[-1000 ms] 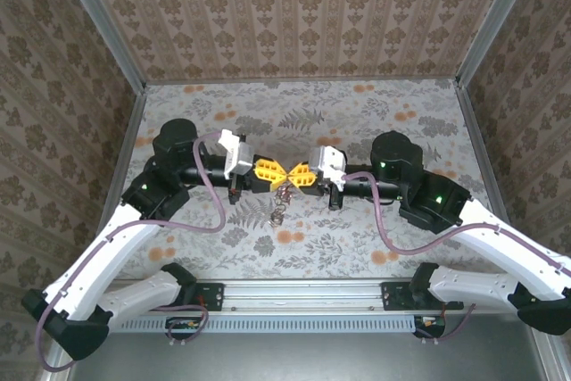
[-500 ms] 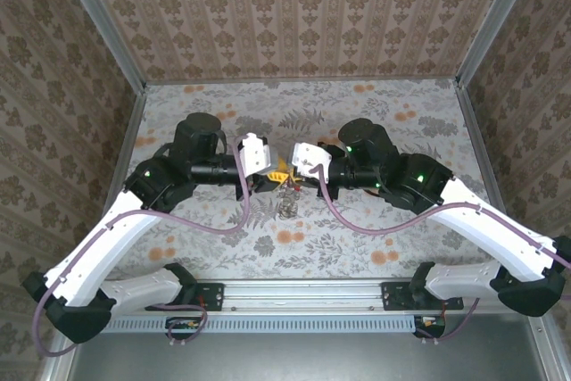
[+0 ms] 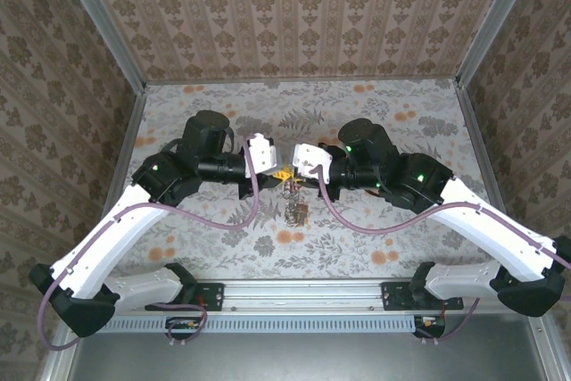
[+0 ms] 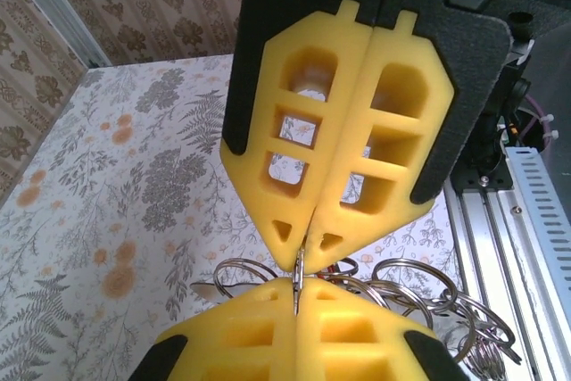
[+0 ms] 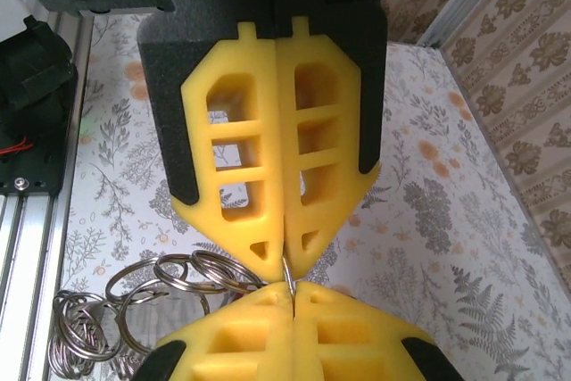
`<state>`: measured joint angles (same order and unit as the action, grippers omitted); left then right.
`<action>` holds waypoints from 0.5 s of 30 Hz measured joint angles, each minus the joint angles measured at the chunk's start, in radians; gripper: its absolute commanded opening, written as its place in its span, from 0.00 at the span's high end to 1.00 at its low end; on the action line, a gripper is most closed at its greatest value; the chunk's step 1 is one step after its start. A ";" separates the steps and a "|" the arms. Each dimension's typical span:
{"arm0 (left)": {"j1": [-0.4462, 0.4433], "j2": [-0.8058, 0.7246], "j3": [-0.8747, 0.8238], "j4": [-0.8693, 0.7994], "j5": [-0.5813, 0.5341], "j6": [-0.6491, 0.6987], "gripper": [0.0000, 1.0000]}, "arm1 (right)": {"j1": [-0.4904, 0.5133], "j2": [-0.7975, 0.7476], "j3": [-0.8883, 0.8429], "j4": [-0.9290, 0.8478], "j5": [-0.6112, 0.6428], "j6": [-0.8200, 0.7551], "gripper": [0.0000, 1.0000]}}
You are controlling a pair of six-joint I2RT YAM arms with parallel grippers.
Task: Put the keys on the keyring
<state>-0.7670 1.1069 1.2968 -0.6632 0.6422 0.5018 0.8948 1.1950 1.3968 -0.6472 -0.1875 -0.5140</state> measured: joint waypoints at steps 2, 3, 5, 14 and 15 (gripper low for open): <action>0.001 0.000 -0.001 0.006 0.017 -0.001 1.00 | 0.000 -0.007 0.000 0.000 -0.003 0.000 0.89; 0.003 -0.001 -0.003 0.013 0.032 -0.004 1.00 | 0.000 -0.012 -0.002 0.002 -0.005 0.003 0.86; 0.015 -0.012 -0.019 0.050 0.083 -0.023 1.00 | 0.000 -0.032 -0.015 0.024 -0.013 0.010 0.84; 0.082 -0.101 -0.097 0.230 0.288 -0.150 1.00 | 0.000 -0.088 -0.056 0.125 -0.091 0.031 0.84; 0.082 -0.105 -0.098 0.242 0.299 -0.159 1.00 | 0.000 -0.090 -0.058 0.132 -0.099 0.034 0.84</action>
<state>-0.6846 1.0016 1.1984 -0.4210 0.9413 0.3424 0.8948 1.1046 1.3392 -0.5152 -0.2867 -0.4801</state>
